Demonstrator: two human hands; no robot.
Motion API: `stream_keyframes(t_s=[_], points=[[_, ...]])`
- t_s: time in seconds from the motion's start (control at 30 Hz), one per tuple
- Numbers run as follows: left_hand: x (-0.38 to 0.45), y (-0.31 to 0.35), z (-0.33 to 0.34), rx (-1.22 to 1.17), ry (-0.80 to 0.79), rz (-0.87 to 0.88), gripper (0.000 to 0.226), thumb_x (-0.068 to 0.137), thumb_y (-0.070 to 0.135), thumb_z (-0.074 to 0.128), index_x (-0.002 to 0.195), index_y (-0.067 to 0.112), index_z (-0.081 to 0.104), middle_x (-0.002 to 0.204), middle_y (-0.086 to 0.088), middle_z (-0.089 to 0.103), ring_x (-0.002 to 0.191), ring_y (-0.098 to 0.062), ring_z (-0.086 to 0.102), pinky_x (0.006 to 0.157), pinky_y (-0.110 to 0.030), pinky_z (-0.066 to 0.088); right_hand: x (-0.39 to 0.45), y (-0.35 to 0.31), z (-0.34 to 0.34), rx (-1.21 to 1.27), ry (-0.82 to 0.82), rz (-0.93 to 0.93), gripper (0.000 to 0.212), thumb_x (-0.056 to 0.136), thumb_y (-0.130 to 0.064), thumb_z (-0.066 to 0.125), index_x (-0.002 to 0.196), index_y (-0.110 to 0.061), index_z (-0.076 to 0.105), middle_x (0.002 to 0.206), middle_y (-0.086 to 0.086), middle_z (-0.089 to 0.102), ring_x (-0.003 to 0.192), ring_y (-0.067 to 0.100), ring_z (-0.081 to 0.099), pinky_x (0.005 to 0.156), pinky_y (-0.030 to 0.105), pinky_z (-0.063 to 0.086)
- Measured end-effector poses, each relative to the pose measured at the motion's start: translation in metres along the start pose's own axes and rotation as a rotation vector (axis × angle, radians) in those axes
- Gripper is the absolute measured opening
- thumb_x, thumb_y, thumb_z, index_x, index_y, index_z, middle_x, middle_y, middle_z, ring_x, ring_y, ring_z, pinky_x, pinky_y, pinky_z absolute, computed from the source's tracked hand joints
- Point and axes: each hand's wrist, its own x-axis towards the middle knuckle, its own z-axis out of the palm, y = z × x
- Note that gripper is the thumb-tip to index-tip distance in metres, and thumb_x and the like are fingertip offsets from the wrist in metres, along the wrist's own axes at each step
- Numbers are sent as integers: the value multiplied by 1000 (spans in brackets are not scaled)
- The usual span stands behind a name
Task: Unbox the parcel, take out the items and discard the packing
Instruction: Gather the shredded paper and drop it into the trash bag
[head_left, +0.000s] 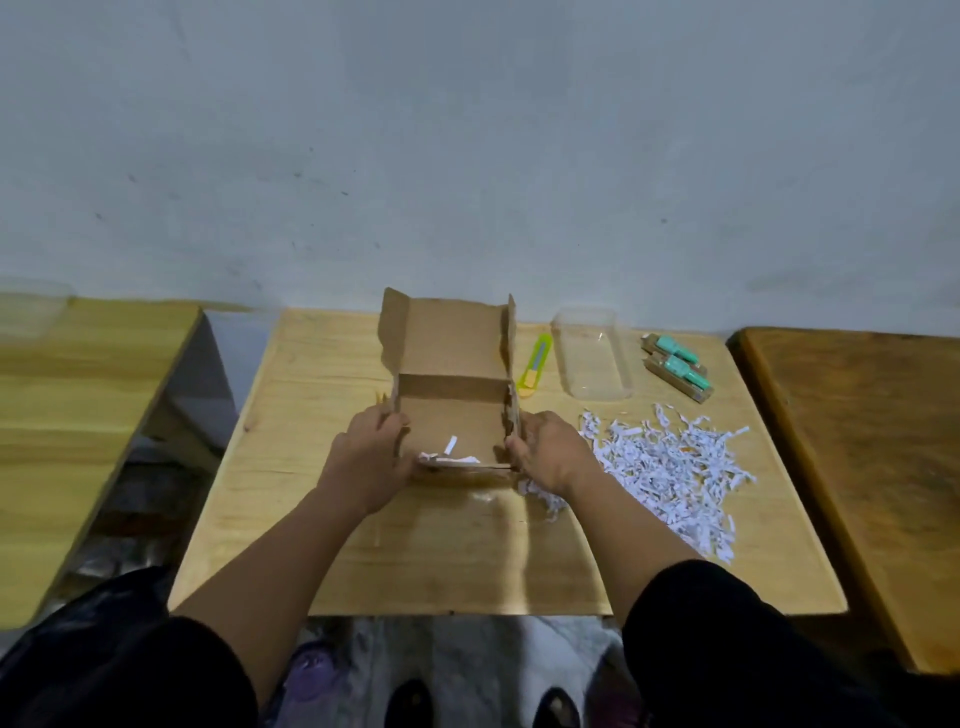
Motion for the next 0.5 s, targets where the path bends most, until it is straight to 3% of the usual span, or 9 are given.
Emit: stream_keyframes(t_s=[0.07, 0.2, 0.33, 0.5], points=[[-1, -2, -1, 19, 9, 22, 43, 83, 36, 60, 121, 15, 55, 131, -7, 50, 119, -26, 47, 89, -41, 45, -1, -4, 6, 24, 24, -1, 44, 91, -37, 48, 128, -13, 45, 126, 18, 49, 120, 33, 47, 99, 35, 39], [1, 1, 1, 1, 21, 83, 48, 82, 35, 60, 124, 13, 54, 133, -9, 49, 123, -27, 46, 90, -42, 45, -11, 0, 10, -30, 48, -2, 70, 89, -46, 50, 144, -11, 23, 146, 13, 33, 135, 28, 33, 109, 34, 30], [-3, 10, 4, -24, 76, 202, 56, 75, 46, 48, 114, 7, 59, 119, -14, 58, 111, -31, 56, 80, -41, 53, -17, 20, 12, -146, 41, -24, 83, 83, -56, 52, 147, -15, 19, 152, 8, 25, 139, 25, 26, 115, 38, 24], [-17, 34, 21, -22, 100, 307, 60, 73, 40, 64, 123, 7, 54, 131, -18, 54, 125, -35, 48, 104, -46, 37, -22, 42, 10, -207, 71, -56, 84, 80, -60, 55, 146, -22, 20, 153, 5, 23, 141, 22, 22, 116, 41, 18]])
